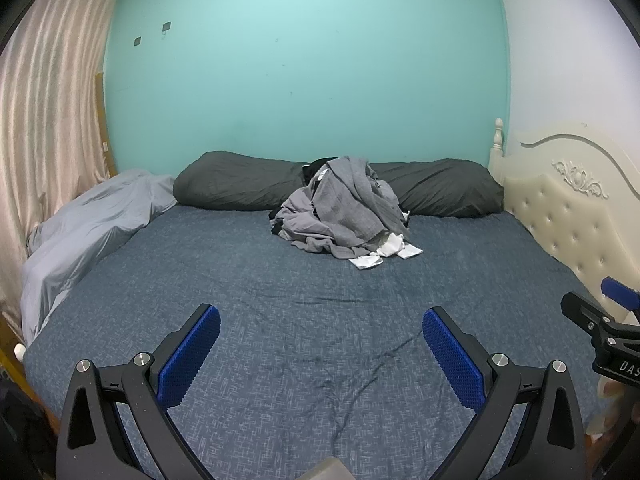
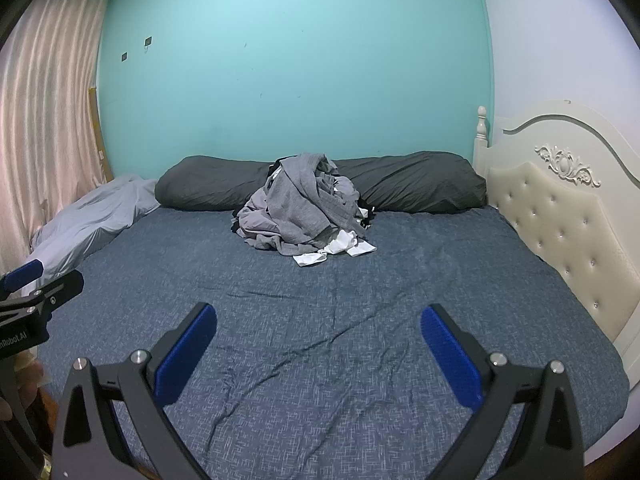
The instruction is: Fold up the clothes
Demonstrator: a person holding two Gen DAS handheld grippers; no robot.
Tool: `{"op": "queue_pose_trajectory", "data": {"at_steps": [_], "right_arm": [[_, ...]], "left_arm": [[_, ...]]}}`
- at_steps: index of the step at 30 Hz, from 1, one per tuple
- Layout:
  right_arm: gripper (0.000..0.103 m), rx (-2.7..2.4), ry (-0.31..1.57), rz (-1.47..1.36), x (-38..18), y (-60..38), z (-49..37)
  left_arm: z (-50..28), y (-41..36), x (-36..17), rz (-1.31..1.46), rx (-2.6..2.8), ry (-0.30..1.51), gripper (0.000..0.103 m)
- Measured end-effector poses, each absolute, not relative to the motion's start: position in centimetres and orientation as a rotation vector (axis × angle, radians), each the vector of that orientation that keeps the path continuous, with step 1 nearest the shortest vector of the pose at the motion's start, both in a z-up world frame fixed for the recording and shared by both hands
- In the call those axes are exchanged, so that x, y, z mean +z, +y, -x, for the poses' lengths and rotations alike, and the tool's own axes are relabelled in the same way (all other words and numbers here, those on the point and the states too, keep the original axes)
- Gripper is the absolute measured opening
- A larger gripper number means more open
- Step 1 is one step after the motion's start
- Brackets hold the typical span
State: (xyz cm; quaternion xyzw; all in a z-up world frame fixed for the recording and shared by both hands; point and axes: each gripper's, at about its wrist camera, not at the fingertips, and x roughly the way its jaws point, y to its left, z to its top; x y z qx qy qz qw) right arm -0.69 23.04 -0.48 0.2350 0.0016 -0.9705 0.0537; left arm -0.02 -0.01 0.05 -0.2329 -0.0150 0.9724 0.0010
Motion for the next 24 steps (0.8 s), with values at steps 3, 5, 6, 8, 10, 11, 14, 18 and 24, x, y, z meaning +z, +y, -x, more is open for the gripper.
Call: {"op": "queue_pose_trajectory", "data": {"at_steps": [3,5,6,8,10,11,14,18,24], "right_arm": [[0.103,-2.949,0.003,-0.711,-0.28,23.01,0.73],[0.103,-2.949,0.003,-0.710,-0.09,22.93,0.81],[0.103,-2.949,0.004,-0.709,-0.05,22.89,0.93],[0.103,-2.948,0.003,-0.707,-0.32,23.01,0.88],[0.103,-2.948,0.002,-0.704,-0.73,23.16,0.78],[0.103,-2.947,0.002,-0.702,-0.57,23.16,0.58],[0.103,-2.949,0.001,-0.706,-0.37,23.28,0.59],[0.103,-2.948,0.004,-0.709,-0.21,23.15,0.59],[0.103,-2.951,0.003,-0.707,-0.22,23.11,0.55]], "left_arm": [[0.06,-0.05,0.11,0.734,3.051,-0.054,0.103],[0.11,-0.06,0.22,0.733,3.052,-0.052,0.103],[0.04,-0.02,0.15,0.731,3.053,-0.052,0.103],[-0.12,0.07,-0.11,0.728,3.053,-0.053,0.103],[-0.31,0.07,-0.46,0.726,3.053,-0.053,0.103],[-0.45,-0.03,-0.63,0.725,3.052,-0.055,0.103],[-0.45,0.01,-0.27,0.727,3.053,-0.056,0.103],[-0.35,0.10,-0.25,0.731,3.052,-0.055,0.103],[-0.15,0.27,-0.20,0.731,3.051,-0.056,0.103]]}}
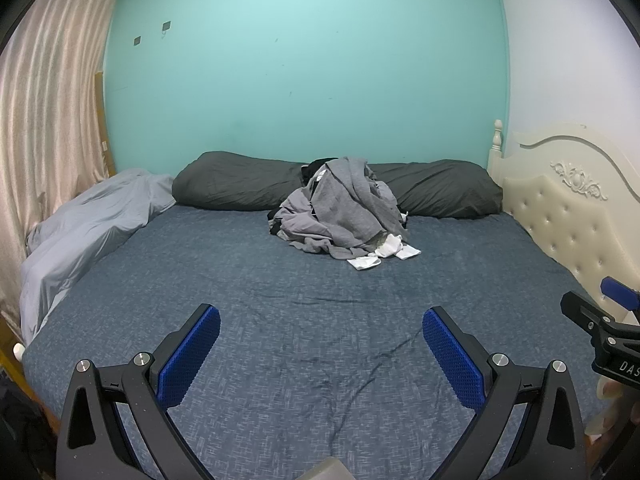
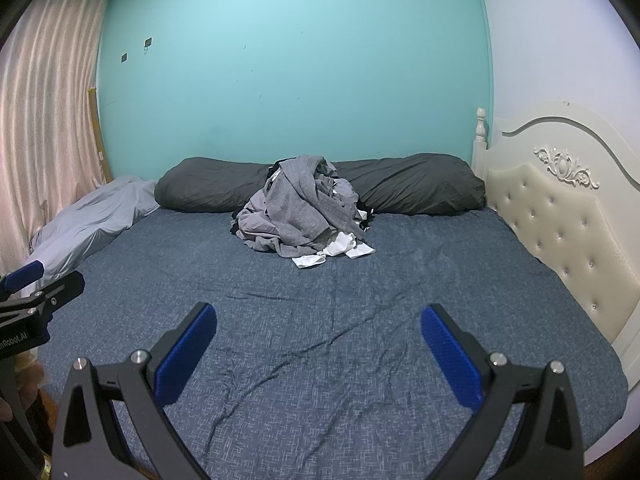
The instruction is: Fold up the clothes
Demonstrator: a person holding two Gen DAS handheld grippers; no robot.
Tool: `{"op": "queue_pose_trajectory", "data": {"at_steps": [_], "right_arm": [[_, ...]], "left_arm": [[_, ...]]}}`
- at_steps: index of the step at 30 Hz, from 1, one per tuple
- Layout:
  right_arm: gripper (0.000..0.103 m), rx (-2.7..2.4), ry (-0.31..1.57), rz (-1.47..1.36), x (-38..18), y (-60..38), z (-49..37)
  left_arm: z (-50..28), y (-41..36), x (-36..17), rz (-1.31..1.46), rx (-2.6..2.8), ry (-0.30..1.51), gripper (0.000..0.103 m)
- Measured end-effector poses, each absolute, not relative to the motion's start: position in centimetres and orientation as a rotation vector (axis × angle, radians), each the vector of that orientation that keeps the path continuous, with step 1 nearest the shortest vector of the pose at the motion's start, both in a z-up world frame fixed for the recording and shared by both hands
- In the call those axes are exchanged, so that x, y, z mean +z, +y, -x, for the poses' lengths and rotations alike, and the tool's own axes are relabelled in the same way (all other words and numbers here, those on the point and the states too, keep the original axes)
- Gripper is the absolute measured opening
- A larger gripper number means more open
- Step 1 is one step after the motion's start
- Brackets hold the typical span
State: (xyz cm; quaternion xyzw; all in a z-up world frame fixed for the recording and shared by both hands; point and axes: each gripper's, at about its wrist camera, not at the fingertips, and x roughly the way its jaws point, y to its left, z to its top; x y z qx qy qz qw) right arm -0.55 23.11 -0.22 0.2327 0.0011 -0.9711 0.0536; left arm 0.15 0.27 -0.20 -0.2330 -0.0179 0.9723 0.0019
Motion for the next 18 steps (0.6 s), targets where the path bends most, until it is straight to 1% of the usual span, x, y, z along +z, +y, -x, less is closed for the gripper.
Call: {"op": "queue_pose_trajectory", "data": {"at_steps": [18], "right_arm": [[0.103,-2.952,0.001,-0.707,-0.01,23.16,0.57]], "left_arm": [[-0.35,0.57,-0.09,0.726,3.055,-0.054,0.103]]}}
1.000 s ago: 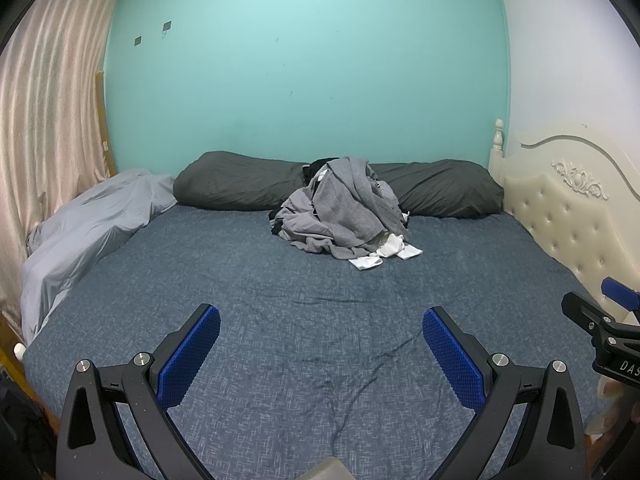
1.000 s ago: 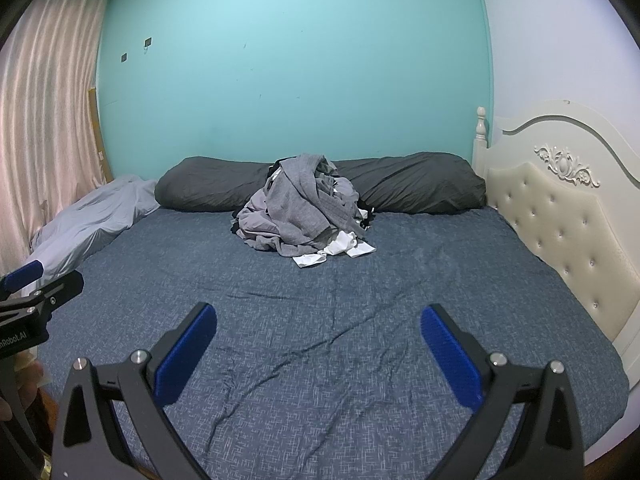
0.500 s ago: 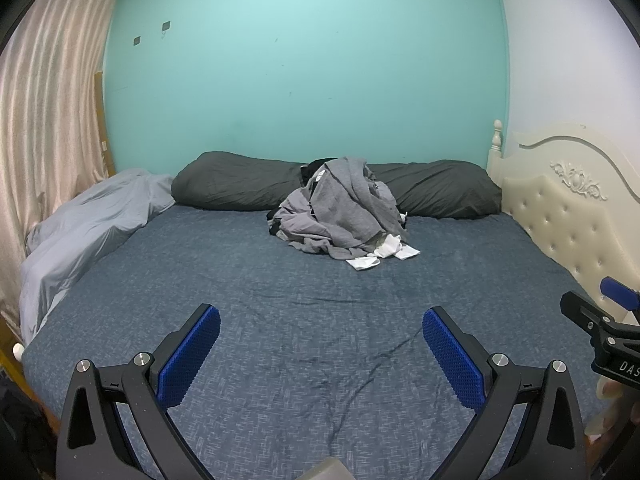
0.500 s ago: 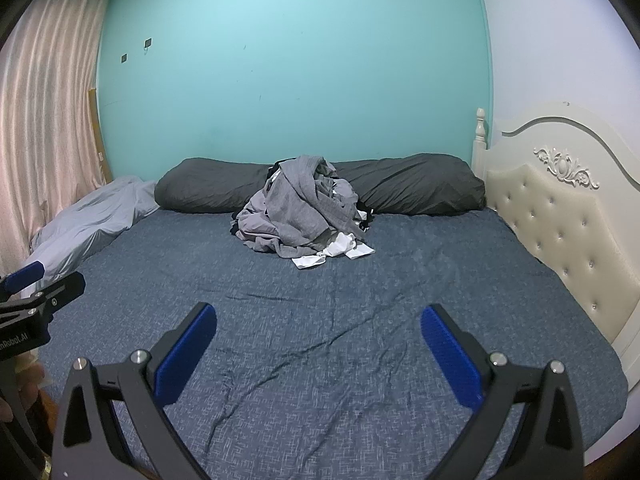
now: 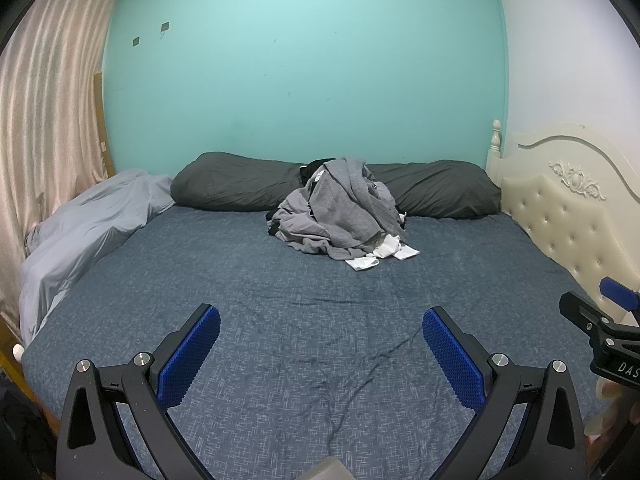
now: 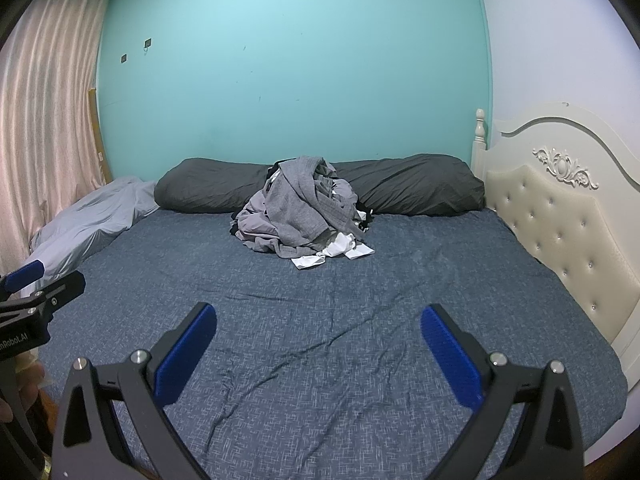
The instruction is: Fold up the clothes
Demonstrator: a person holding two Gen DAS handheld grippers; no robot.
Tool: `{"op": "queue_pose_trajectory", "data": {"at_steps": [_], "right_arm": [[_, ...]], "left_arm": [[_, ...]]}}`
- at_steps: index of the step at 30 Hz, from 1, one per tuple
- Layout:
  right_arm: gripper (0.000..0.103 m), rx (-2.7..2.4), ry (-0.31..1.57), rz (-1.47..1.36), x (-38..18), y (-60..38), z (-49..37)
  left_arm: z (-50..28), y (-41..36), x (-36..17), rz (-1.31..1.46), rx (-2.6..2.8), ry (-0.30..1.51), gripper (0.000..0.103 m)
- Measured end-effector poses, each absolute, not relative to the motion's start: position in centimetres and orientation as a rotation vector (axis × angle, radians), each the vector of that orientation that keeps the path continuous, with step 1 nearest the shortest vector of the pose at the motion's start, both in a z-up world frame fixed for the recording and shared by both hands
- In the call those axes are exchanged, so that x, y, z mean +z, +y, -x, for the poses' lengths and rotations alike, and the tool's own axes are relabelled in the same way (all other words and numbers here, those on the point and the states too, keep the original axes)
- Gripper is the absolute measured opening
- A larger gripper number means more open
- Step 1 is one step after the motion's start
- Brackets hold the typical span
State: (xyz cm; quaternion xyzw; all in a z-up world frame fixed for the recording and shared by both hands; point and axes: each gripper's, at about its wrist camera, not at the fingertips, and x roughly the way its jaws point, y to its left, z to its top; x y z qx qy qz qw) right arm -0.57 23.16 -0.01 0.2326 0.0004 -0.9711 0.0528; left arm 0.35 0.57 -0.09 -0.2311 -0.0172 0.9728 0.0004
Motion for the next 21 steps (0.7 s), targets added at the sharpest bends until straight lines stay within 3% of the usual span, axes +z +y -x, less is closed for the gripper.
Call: {"op": "queue_pose_trajectory", "data": {"at_steps": [21], "right_arm": [[0.103,-2.955,-0.001,-0.703,-0.05,23.58,0.60]], "left_arm": [[-0.43,0.89,0.03,0.727,3.073,-0.052,0.103]]}}
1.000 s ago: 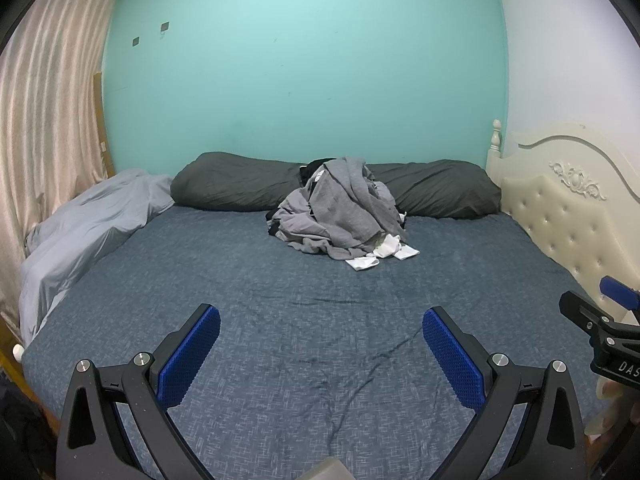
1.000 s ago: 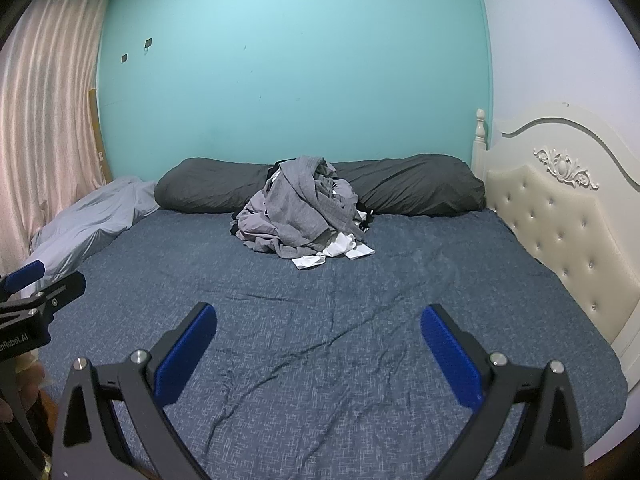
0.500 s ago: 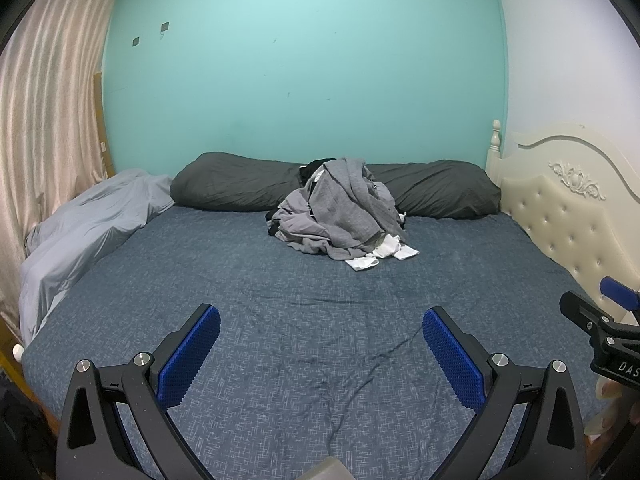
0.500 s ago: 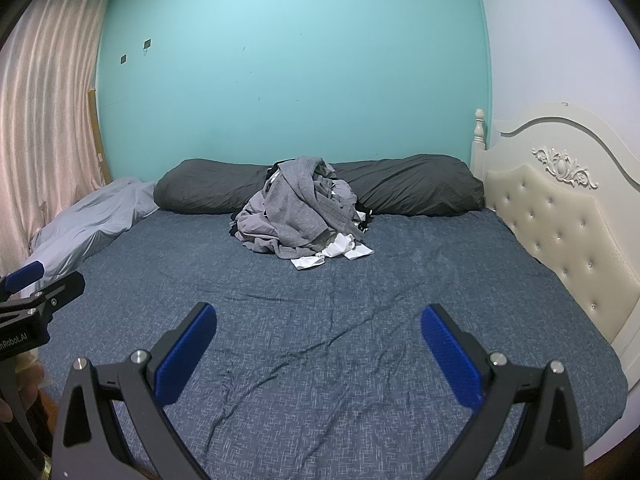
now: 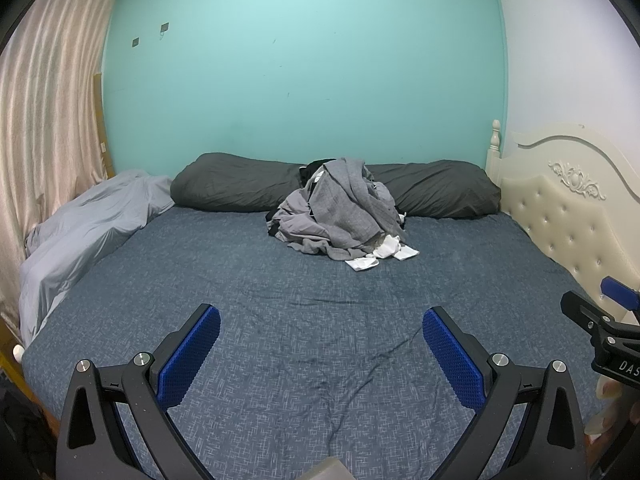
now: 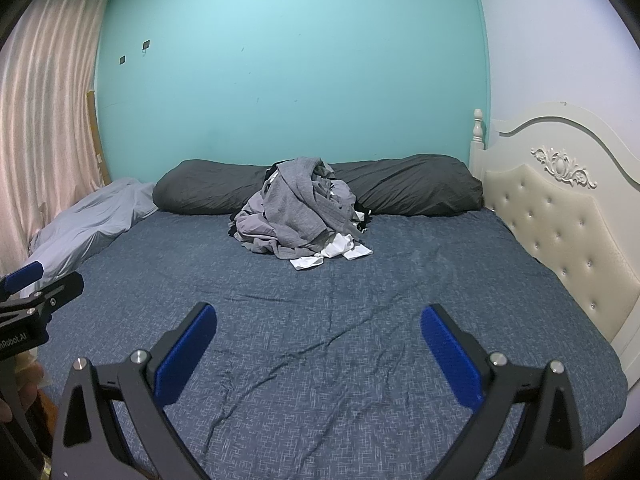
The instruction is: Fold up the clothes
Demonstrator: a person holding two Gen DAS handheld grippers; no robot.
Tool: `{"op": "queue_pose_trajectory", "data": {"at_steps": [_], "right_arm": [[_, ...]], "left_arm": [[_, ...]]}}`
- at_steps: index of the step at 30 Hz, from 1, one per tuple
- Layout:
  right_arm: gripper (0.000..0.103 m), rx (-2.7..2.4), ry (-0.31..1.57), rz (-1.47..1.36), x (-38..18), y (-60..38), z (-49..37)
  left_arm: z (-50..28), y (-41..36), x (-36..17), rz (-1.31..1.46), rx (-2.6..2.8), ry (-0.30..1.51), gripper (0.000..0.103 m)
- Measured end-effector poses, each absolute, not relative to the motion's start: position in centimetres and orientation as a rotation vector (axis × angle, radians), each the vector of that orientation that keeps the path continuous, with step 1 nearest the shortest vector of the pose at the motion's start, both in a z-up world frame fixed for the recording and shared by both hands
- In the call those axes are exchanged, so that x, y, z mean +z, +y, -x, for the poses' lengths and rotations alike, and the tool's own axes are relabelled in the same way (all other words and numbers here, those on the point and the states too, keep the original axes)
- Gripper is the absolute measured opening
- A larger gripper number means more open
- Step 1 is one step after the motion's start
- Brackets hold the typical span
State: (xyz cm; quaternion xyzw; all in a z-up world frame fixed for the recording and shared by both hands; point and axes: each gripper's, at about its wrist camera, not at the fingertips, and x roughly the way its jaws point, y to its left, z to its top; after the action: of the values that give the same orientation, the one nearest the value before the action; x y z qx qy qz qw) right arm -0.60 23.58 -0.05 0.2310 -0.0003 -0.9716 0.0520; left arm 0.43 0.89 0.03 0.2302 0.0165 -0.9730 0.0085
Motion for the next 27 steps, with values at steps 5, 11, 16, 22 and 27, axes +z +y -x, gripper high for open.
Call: {"op": "queue_pose_trajectory", "data": {"at_steps": [5,11,16,22,27], "right_arm": [[0.103,-2.957,0.000,-0.699,-0.1,23.6,0.5],[0.103,-2.956,0.000,-0.701,-0.2,23.6,0.5],[0.103,-2.956,-0.001,-0.703,-0.2,23.6,0.6],[0.103,-2.954,-0.002,-0.713,-0.4,23.9,1.1],[0.103,-2.949,-0.003,-0.728,-0.8,23.8,1.9]], "left_arm": [[-0.5,0.7,0.1,-0.718,-3.039,0.053,0.103],[-0.4,0.7,0.1,-0.718,-3.036,0.055,0.103],[0.0,0.5,0.2,-0.722,-3.034,0.054,0.103],[0.5,0.5,0.1,-0.733,-3.027,0.054,0.103],[1.1,0.4,-0.1,-0.747,-3.024,0.054,0.103]]}}
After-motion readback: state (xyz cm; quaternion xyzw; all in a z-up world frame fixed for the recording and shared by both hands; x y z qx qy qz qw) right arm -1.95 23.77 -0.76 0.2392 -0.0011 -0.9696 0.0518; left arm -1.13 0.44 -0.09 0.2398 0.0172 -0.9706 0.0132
